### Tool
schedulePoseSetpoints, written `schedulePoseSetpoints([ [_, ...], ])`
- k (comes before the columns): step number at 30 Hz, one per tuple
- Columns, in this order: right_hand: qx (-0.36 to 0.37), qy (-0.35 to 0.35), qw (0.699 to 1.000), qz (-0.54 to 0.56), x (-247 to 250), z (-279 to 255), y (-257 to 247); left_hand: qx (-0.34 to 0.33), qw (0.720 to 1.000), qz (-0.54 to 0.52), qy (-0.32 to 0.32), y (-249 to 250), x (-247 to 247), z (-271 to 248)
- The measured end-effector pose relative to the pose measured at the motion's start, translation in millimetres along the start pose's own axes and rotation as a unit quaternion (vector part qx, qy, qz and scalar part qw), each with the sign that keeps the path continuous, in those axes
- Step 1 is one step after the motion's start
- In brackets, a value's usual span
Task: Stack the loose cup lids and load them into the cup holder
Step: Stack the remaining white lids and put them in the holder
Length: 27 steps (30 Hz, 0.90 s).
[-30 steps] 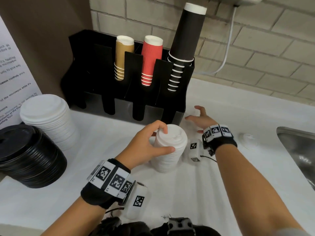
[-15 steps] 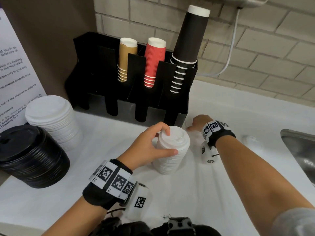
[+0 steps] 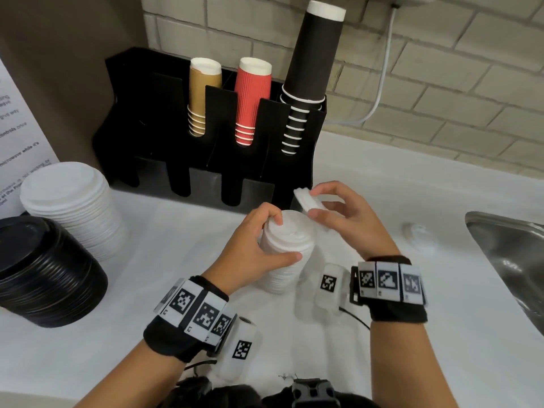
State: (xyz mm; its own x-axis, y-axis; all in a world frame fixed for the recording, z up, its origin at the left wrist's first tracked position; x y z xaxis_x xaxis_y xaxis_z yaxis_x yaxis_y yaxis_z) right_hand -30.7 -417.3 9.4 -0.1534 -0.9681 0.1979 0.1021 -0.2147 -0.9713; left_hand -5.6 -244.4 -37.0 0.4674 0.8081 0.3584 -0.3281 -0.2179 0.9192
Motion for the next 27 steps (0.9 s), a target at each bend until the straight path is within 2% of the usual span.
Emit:
schedulePoseSetpoints([
  [4, 0.054, -0.017, 0.995, -0.088, -13, -11, -10, 0.011, 1.000, -0.018, 0.021, -2, -1, 0],
  [9, 0.061, -0.046, 0.986, -0.148, -26, -16, -9, 0.021, 0.999, -0.013, 0.026, -2, -4, 0],
  [16, 0.067, -0.051, 0.985, -0.153, -28, -18, -10, 0.000, 0.999, -0.022, 0.023, 1, -5, -2],
  [20, 0.068, -0.076, 0.987, -0.123, -23, -19, -3, -0.017, 1.000, -0.007, 0.023, 3, -5, -1],
  [21, 0.065, -0.056, 0.991, -0.100, -13, -17, -2, -0.016, 1.000, -0.004, 0.022, 3, -5, -1],
  [22, 0.060, 0.000, 0.996, -0.060, 5, -13, 2, -0.011, 1.000, 0.000, 0.019, 1, -5, 0],
  [23, 0.045, 0.087, 0.995, -0.013, 31, -11, 9, -0.007, 1.000, 0.003, 0.017, 0, -5, 1],
  [24, 0.012, 0.192, 0.981, 0.014, 62, -10, 22, -0.004, 1.000, 0.005, 0.014, -1, -4, 2],
  [25, -0.045, 0.291, 0.956, -0.007, 93, -11, 36, -0.002, 1.000, 0.007, 0.012, -2, -4, 2],
  [26, -0.132, 0.358, 0.923, -0.059, 121, -14, 54, -0.002, 1.000, 0.009, 0.012, -2, -3, 1],
  [27, -0.228, 0.391, 0.886, -0.099, 141, -18, 69, -0.001, 1.000, 0.011, 0.012, -2, -3, 1],
])
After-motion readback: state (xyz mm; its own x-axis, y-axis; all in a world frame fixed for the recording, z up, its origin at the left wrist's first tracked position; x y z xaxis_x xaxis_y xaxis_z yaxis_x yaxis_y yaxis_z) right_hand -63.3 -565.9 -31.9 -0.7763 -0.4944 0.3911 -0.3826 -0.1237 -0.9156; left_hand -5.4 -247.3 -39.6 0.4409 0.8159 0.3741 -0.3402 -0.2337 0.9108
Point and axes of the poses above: each hand's wrist, its own z-axis towards the middle knuckle, its own x-axis out of the back of the hand, y = z × x, the point moved 6 cm from there along z, towards the middle knuckle, and after that the axes turned 8 degrees about z, right-handed, at the moved point
